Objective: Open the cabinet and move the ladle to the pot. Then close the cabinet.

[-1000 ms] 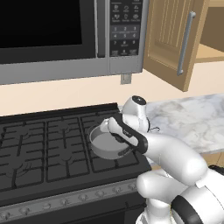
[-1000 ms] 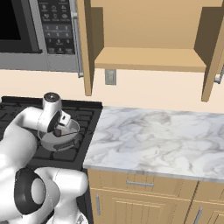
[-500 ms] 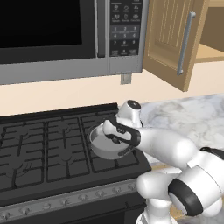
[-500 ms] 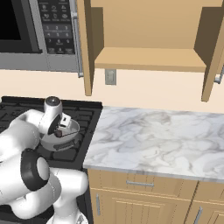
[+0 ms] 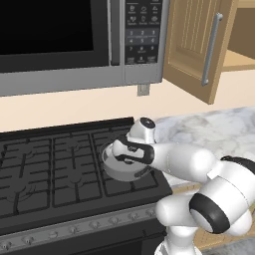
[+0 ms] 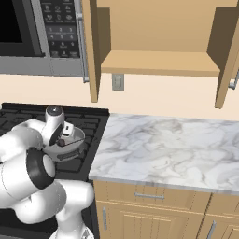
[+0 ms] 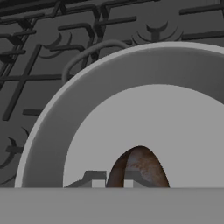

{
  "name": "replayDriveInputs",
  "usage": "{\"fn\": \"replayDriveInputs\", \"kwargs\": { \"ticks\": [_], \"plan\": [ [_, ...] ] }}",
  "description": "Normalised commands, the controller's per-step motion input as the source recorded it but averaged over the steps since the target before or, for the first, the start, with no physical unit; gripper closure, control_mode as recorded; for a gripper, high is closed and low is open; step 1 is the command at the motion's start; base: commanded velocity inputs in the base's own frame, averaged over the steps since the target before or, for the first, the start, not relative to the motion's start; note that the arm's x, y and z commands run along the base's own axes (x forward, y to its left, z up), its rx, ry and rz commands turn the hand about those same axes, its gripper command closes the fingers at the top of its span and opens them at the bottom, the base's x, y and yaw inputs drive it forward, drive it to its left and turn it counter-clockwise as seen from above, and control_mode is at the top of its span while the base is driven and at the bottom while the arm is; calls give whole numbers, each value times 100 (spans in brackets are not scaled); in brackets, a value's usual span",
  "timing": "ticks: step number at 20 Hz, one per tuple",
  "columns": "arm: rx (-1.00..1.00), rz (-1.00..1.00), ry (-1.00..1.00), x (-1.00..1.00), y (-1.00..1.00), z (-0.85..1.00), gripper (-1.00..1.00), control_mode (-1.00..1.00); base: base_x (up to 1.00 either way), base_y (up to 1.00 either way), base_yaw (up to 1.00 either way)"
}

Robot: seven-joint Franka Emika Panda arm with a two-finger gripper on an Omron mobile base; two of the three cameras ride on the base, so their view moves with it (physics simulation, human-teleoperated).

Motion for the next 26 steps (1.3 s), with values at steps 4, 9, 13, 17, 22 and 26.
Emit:
{"fn": "replayDriveInputs", "kwargs": {
  "ticks": [4,9,13,17,22,26],
  "plan": [
    [-1,3,-2,13,10,-9,100,-100,0,0,0],
    [-1,2,-2,19,10,-3,-100,-100,0,0,0],
    [-1,2,-1,4,0,0,-100,-100,0,0,0],
    [0,1,-3,0,0,0,-100,-100,0,0,0],
    [0,0,-14,-45,4,45,-100,-100,0,0,0],
    [0,0,-12,-65,12,71,-100,-100,0,0,0]
  ]
}}
